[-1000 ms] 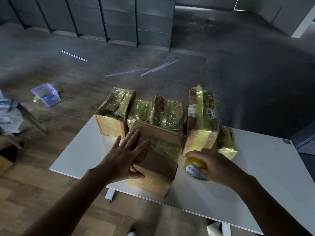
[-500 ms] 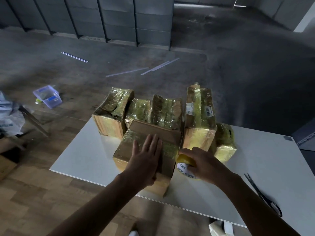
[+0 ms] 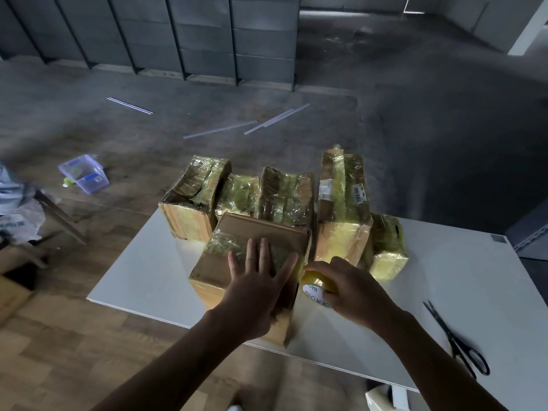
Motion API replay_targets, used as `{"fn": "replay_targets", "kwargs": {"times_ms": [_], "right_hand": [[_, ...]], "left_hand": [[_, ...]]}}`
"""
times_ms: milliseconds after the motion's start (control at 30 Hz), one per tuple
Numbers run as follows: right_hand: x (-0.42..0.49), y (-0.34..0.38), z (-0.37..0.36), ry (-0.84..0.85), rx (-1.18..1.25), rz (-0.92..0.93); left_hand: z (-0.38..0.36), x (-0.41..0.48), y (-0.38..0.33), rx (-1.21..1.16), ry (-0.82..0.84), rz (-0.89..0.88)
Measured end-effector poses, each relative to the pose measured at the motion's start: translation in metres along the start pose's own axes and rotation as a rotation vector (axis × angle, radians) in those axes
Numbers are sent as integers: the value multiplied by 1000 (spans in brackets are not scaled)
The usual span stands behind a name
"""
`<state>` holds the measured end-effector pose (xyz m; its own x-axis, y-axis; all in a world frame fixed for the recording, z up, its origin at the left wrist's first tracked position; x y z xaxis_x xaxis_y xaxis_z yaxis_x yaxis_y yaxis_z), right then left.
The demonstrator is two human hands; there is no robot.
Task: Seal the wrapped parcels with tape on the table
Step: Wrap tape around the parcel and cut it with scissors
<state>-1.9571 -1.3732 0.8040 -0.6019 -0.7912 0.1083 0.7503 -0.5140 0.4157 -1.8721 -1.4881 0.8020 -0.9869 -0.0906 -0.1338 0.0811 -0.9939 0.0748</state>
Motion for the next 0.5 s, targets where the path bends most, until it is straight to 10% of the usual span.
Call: {"fn": "replay_targets", "kwargs": {"times_ms": [500], "right_hand": [[37,56,75,-129,187,155]], "left_hand": [[-17,-39,40,-962,-458,20]]}}
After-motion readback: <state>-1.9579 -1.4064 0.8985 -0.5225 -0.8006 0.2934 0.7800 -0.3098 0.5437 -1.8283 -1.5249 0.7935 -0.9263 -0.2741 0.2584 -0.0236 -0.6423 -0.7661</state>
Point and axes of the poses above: each hand's wrist, its own x-axis towards the middle knuckle, its own z-axis out of the back of the hand, y = z × x, the point moved 9 cm from there along x, towards the middle knuckle, and after that the axes turned 5 degrees about -y, right-handed, at the moved point
